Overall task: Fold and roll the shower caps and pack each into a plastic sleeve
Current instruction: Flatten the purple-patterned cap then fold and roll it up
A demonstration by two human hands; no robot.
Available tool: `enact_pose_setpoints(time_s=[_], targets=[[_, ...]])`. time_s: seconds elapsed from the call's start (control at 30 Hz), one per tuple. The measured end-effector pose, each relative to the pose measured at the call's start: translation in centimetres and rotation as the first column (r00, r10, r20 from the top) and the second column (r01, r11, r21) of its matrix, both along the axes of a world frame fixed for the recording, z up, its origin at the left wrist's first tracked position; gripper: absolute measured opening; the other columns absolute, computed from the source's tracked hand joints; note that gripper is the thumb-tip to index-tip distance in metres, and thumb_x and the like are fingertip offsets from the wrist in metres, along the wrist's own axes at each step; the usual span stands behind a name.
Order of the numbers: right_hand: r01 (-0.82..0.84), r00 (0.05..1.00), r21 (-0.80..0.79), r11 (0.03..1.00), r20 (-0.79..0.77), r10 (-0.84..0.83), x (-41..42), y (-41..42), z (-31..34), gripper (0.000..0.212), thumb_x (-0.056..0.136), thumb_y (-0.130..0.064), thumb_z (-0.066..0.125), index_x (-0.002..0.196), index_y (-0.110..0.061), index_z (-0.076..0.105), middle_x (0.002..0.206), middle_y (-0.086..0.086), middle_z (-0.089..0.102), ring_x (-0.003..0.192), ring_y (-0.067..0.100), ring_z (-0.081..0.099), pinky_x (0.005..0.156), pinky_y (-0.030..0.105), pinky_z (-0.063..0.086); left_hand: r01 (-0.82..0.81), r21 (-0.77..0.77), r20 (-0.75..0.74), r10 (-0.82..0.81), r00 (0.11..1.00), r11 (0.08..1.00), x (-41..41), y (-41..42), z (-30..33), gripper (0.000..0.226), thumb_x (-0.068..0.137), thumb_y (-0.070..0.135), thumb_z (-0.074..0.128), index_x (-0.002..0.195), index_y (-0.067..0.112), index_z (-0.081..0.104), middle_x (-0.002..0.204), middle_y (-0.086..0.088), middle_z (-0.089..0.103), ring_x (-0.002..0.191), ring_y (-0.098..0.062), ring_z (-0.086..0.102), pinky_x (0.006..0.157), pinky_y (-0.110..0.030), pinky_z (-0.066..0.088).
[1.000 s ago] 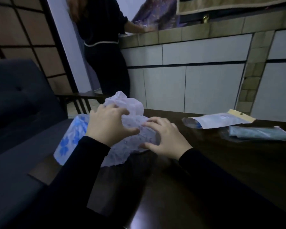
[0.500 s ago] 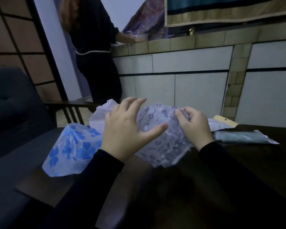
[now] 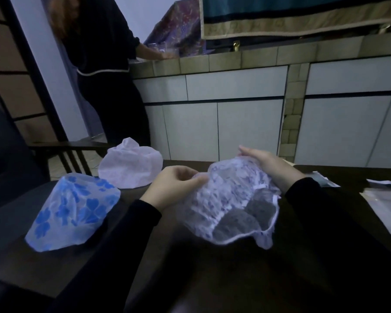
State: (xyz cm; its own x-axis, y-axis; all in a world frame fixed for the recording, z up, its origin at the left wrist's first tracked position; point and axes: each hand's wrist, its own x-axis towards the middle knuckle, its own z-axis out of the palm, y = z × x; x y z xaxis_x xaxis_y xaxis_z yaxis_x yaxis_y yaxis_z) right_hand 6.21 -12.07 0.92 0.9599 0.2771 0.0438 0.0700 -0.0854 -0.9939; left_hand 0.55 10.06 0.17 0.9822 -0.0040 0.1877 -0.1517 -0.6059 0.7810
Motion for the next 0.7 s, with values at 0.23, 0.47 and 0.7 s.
enact_pose_setpoints(time_s=[0.23,0.47,0.7], targets=[[-0.228,0.973,-0.114,0.967,-0.043,0.225,-1.1,-4.2,-0.4,0.045,0.079,-0.042,0.065,0.114,-0.013,0.065,0.11,0.008,0.068,0.096,0.024,0.067,0.087,0.036,0.049,0.024,-0.311,-0.055,-0.043,0.998,0.95,2.5,0.6,1.5,0.026,0.094,0.02,0.061,0.081,-0.002,0.066,0.077,-0.013,0.065,0.074,-0.021,0.058,0.07,-0.034,0.048],[-0.031,0.968,-0.247,0.969,0.235,0.091,-2.2,-6.4,-3.0,0.039,0.083,-0.041,0.064,0.119,-0.029,0.056,0.114,-0.004,0.064,0.101,0.001,0.063,0.081,0.016,0.049,0.17,-0.079,-0.237,-0.184,0.954,0.982,5.7,-6.1,1.3,0.027,0.096,0.02,0.057,0.098,-0.003,0.069,0.079,0.001,0.065,0.07,-0.012,0.056,0.064,-0.024,0.044],[0.334,0.937,0.01,0.943,0.103,-0.333,-1.2,-7.6,-5.2,0.017,0.093,-0.012,0.059,0.095,0.003,0.068,0.088,0.013,0.073,0.081,0.024,0.068,0.074,0.034,0.055,0.15,-0.765,-0.248,-0.502,0.829,0.626,7.6,-8.5,-1.0,0.063,0.085,0.064,0.051,0.099,0.006,0.075,0.098,-0.015,0.073,0.092,-0.027,0.069,0.09,-0.039,0.05]])
